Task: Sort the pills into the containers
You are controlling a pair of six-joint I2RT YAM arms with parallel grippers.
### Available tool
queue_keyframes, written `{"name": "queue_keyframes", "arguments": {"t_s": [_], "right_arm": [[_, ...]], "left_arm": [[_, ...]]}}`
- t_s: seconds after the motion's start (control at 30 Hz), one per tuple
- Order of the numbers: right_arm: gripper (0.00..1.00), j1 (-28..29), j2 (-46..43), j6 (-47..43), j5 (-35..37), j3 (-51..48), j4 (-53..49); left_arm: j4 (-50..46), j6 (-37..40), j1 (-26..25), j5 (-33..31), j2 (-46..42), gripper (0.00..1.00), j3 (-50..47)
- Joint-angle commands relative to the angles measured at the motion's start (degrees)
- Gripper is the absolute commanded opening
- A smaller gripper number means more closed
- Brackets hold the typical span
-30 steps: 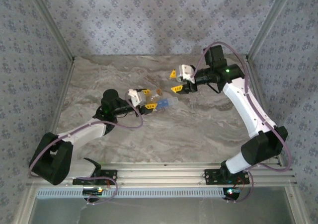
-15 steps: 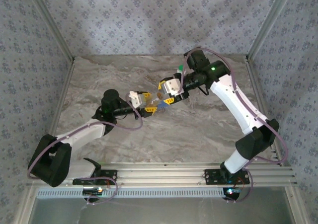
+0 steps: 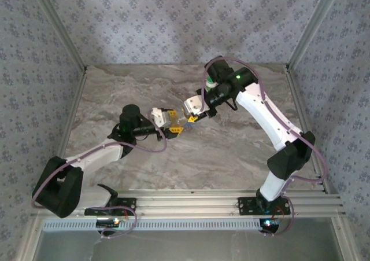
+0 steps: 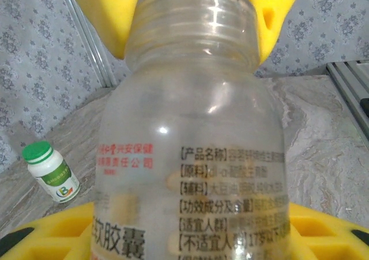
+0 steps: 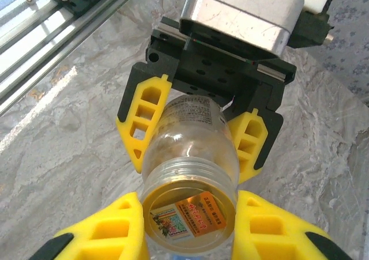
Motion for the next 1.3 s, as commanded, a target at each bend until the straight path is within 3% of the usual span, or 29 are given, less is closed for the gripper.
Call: {"name": "queue_keyframes", "arguments": {"t_s": [0.0, 0.17, 0.3, 0.4, 0.6, 0.7, 0.87, 1.07, 1.17, 1.27], "right_arm": [[0.25, 1.52, 0.32, 5.03, 1.88, 0.71, -2.52], [0.25, 3.23, -1.51, 26.62, 2.19, -6.19, 6.79], [0.25, 3.03, -3.10, 51.99, 2.33, -11.85, 16.20], [0.27, 2.16, -2.42, 64.89, -2.53, -11.69, 17.26], [0.32, -1.46, 0.25, 100.19, -10.04, -13.36, 26.33], [0.33, -3.33, 0.50, 113.85, -9.62, -16.15, 32.04], [0.43, -3.18, -3.73, 122.24, 0.18, -20.51, 41.38], [0.56, -5.56, -6.10, 127.81, 2.80, -21.74, 46.09], [0.57, -8.32, -7.47, 125.61, 3.97, -20.82, 44.27], [0.56, -11.24, -10.60, 113.39, 5.05, -19.24, 42.99]], "left_arm": [[0.62, 1.37, -0.67, 1.02, -1.73, 0.00, 1.59], [0.67, 2.92, -1.13, 0.14, -2.48, 0.00, 1.69], [0.94, 5.02, -2.16, -1.95, -2.57, 0.00, 1.65], [0.90, 7.04, -3.02, -3.58, -2.57, 0.00, 1.83], [-4.69, 13.47, -6.17, -7.71, -2.40, 0.00, 3.21], [-5.40, 15.35, -7.84, -10.97, -1.96, 0.00, 3.14], [-4.39, 14.76, -8.15, -11.86, -1.25, 0.00, 2.79], [-3.46, 13.62, -8.12, -11.62, -0.74, 0.00, 2.47], [-3.46, 13.43, -8.16, -11.96, -0.84, 0.00, 2.28], [-3.29, 12.78, -7.78, -11.83, -0.90, 0.00, 2.07]]}}
